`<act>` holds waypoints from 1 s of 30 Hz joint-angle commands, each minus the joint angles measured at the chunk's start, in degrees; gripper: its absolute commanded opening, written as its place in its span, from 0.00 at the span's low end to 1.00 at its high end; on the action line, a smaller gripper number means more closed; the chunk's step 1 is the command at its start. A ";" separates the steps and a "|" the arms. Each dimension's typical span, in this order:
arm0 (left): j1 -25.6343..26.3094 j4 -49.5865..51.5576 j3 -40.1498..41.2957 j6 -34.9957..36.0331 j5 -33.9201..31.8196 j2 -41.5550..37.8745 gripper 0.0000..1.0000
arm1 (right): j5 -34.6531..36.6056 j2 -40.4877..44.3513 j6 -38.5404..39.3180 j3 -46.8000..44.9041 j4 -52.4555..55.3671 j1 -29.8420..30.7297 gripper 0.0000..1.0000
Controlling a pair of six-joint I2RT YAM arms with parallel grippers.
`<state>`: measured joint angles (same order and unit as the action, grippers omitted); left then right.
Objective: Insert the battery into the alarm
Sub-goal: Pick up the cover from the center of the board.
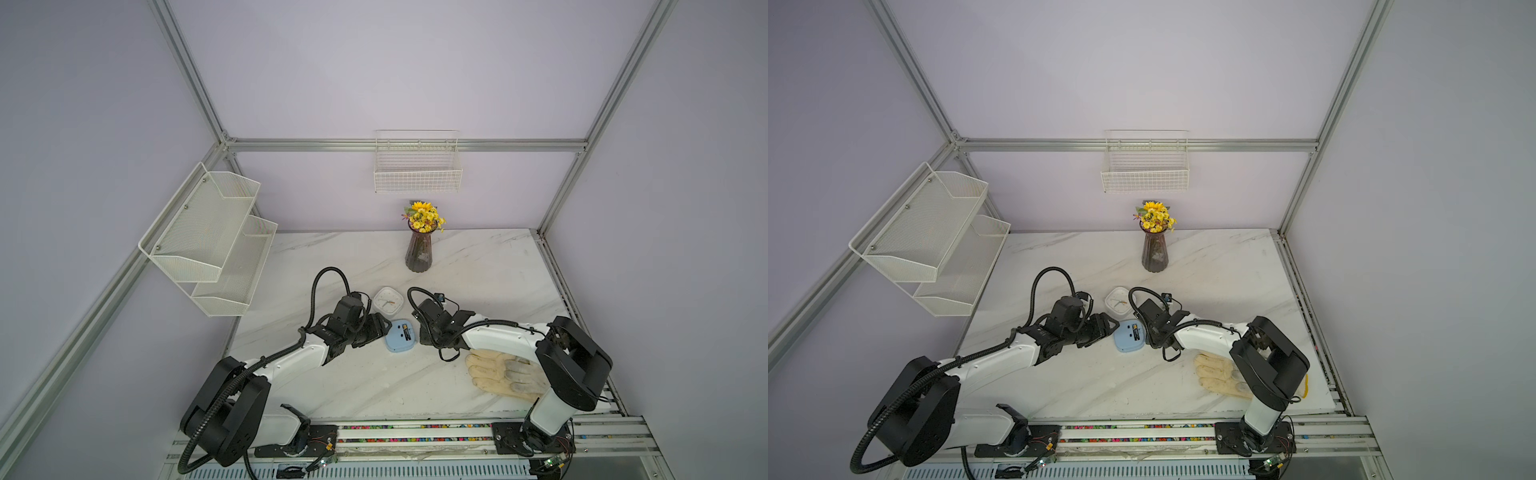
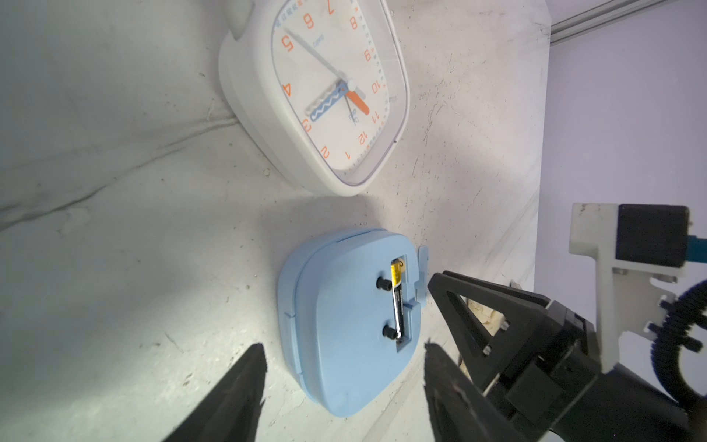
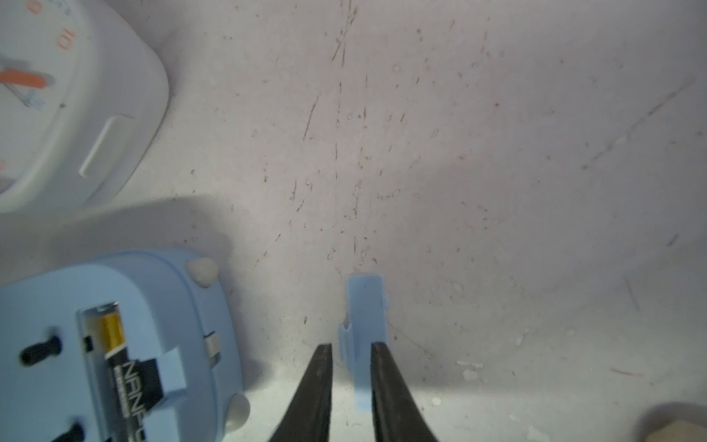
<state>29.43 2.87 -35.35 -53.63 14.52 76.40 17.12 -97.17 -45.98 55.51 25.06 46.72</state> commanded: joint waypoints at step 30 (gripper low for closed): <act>1.81 -5.07 2.19 3.71 -0.42 -5.45 0.71 | -3.40 4.41 -3.99 -1.93 -6.89 0.21 0.00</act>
<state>30.06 0.99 -33.06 -52.84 14.66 73.58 15.53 -97.10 -47.13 54.54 22.02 46.72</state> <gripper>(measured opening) 0.703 0.053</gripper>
